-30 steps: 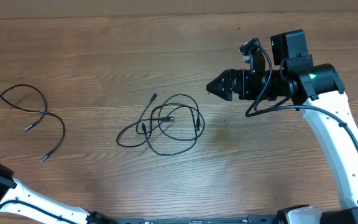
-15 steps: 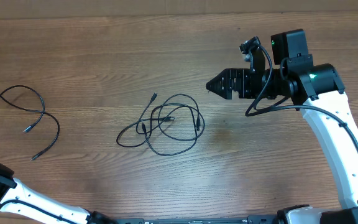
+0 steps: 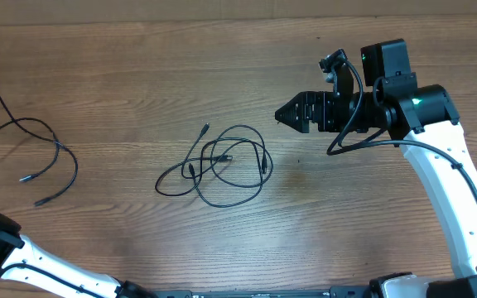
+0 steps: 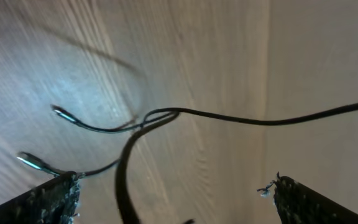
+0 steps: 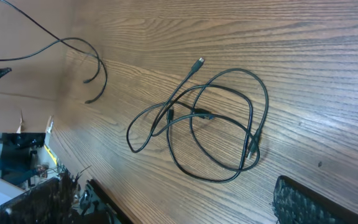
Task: Untangle cables
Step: 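Open the left gripper to release the cable at the far left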
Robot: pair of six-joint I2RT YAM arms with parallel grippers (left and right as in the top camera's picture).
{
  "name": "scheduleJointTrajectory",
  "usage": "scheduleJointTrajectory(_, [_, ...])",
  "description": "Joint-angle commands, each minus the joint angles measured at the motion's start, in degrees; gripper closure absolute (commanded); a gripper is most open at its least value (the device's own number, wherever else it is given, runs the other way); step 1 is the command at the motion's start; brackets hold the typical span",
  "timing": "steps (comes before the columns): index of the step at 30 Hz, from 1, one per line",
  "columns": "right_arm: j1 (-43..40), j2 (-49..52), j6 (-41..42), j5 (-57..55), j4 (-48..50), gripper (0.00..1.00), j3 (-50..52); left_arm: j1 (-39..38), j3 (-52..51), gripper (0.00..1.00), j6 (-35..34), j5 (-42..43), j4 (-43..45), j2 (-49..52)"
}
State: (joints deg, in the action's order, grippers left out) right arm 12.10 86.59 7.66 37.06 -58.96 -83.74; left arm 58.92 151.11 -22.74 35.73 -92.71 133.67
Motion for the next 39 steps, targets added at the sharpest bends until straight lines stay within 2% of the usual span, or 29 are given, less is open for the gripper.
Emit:
scheduleJointTrajectory(1, [-0.17,-0.42,-0.48,-0.17,0.11,0.0,-1.81,0.98,0.0,0.0,-8.44,6.51,0.44,0.09])
scheduleJointTrajectory(4, [-0.17,-0.42,-0.48,-0.17,0.13,0.0,-1.81,1.99,0.0,0.0,-15.67,11.47,0.44,0.09])
scheduleJointTrajectory(7, [-0.17,-0.42,-0.48,-0.15,0.13,0.0,-1.81,2.32,0.0,0.0,-19.93,8.92,0.37,0.09])
scheduleJointTrajectory(9, [-0.17,-0.42,-0.48,-0.15,0.13,0.0,-1.81,2.29,0.0,0.0,-20.2,5.86,0.37,0.09])
scheduleJointTrajectory(13, [-0.17,-0.42,-0.48,-0.15,0.13,0.0,-1.81,1.9,0.0,0.0,-20.13,-7.98,-1.29,0.09])
scheduleJointTrajectory(14, [-0.17,-0.42,-0.48,-0.17,0.17,0.0,-1.81,1.55,0.0,0.0,-20.72,-18.62,-3.67,0.09])
scheduleJointTrajectory(17, [-0.17,-0.42,-0.46,-0.15,0.33,0.0,-1.81,1.16,0.0,0.0,-20.55,-27.08,-4.11,0.09])
scheduleJointTrajectory(25, [-0.17,-0.42,-0.46,-0.15,0.35,0.0,-1.81,0.9,0.0,0.0,-20.92,-24.65,-4.0,0.09])
scheduleJointTrajectory(33, [-0.17,-0.42,-0.44,-0.15,0.33,0.0,-1.81,-0.37,0.0,0.0,-8.59,-17.77,-1.62,0.09])
scheduleJointTrajectory(39, [-0.17,-0.42,-0.44,-0.13,0.39,0.0,-1.81,-3.63,0.07,0.07,7.1,-11.89,-2.14,0.04])
